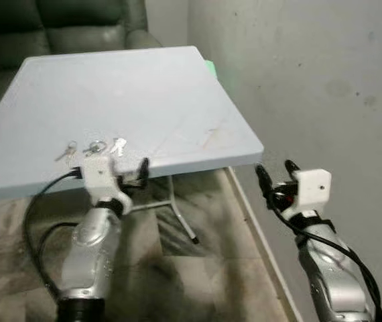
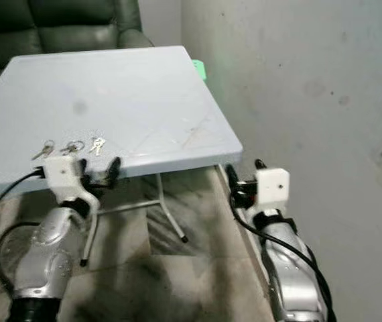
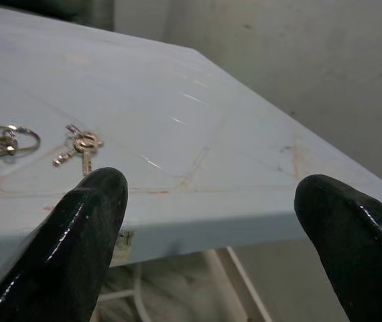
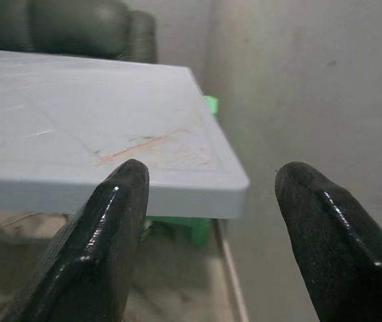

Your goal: Hang keys on a hook

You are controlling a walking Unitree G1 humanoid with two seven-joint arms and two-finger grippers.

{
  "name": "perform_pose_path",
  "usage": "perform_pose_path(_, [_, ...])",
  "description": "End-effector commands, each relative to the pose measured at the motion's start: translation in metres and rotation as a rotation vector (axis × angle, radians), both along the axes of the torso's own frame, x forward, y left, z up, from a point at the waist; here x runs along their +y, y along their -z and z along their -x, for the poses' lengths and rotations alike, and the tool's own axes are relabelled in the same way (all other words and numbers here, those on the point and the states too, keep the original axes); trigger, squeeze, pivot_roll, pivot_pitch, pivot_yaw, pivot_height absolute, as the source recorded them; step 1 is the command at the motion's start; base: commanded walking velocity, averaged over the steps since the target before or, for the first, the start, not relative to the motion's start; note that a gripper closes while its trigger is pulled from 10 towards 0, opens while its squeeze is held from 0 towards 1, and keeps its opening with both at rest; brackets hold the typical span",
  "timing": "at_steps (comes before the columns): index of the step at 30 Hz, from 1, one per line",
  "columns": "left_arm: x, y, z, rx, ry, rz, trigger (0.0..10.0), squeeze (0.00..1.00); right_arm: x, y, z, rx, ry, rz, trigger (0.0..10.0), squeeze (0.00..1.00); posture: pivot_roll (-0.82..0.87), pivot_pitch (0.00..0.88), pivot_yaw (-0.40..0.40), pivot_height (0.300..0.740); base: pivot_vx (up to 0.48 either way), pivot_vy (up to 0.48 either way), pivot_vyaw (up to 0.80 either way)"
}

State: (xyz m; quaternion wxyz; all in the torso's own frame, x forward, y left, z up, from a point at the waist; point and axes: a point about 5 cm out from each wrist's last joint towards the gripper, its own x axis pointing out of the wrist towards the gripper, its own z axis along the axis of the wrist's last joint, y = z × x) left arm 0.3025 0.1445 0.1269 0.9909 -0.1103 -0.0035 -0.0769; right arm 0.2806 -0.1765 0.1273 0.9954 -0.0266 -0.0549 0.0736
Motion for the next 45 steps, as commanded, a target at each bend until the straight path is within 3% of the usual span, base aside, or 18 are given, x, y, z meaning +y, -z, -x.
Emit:
perform_pose_path(1, [0.0077,-0.002,0.0011,-0.004,-0.025,-0.009,10.0,0.0,0.0054,-0.0032,-0.0009,-0.009,-0.022,-0.012,10.0,0.0,-0.01,0.09,-0.042,0.74,0.0,0.352,0.0])
perform_pose_path(7, [0.0077,-0.0019,0.001,-0.002,-0.023,-0.008,10.0,0.0,0.0065,-0.0036,-0.0006,-0.009,-0.028,-0.013,10.0,0.0,-0.01,0.087,-0.041,0.74,0.0,0.349,0.0])
perform_pose_path(29, [0.0068,0.0003,0.0014,0.007,-0.012,-0.012,10.0,0.0,0.0088,-0.0008,0.0017,0.001,-0.036,-0.022,10.0,0.0,0.0,0.085,-0.039,0.74,0.0,0.045,0.0])
perform_pose_path(45, [0.0077,0.0006,0.0016,0.009,-0.02,-0.01,10.0,0.0,0.0096,0.001,0.0023,0.007,-0.039,-0.025,10.0,0.0,0.0,0.081,-0.04,0.74,0.0,0.445,0.0])
